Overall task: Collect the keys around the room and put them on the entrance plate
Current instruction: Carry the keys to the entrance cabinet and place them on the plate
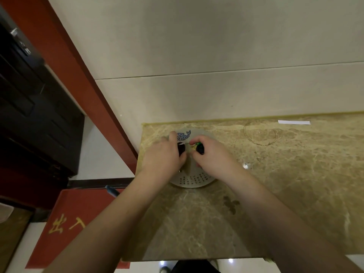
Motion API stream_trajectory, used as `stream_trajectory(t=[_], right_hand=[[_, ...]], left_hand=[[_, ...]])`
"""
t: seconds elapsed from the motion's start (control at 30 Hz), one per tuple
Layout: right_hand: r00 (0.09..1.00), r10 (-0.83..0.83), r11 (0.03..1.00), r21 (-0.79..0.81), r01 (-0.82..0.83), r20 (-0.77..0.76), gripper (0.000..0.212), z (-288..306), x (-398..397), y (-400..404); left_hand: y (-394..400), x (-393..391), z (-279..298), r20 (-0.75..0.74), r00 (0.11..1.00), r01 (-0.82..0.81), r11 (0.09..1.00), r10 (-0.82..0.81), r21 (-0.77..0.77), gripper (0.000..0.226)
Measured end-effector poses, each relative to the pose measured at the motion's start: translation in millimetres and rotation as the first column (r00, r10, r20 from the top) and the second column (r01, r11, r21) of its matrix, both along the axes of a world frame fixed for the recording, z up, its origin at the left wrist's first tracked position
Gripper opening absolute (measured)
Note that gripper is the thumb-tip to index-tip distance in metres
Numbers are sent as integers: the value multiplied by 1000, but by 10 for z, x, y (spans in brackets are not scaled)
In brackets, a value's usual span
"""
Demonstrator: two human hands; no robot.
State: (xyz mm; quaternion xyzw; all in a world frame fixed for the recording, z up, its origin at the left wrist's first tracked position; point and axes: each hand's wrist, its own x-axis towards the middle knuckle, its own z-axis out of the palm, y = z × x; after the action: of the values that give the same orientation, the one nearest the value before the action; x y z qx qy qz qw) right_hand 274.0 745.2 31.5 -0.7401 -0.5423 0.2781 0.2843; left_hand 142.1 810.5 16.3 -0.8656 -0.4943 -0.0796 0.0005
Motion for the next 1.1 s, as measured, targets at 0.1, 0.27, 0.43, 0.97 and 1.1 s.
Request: stream_trajectory(t=[0.1, 0.27, 0.43, 0.97, 1.1], right_hand=[[999, 13, 1000, -26, -12, 37, 27, -2, -29, 30], [998, 9, 998, -56, -6, 54, 25, -7, -74, 66], [997, 10, 999, -51, -6, 82, 27, -31, -107, 90], [972, -47, 998, -24, 54, 232, 16, -36, -87, 257], [987, -64, 998, -10, 66, 145, 16, -28, -63, 267]], left_hand=[[17, -82, 5, 72, 997, 18, 999, -15, -46, 54], [52, -185, 38, 158, 986, 73, 991, -55, -109, 46], [75, -226, 58, 212, 976, 72, 990, -45, -122, 38], [88, -264, 86, 400, 915, 149, 964, -51, -219, 57], [55, -259, 88, 421, 904, 179, 960, -74, -215, 60]])
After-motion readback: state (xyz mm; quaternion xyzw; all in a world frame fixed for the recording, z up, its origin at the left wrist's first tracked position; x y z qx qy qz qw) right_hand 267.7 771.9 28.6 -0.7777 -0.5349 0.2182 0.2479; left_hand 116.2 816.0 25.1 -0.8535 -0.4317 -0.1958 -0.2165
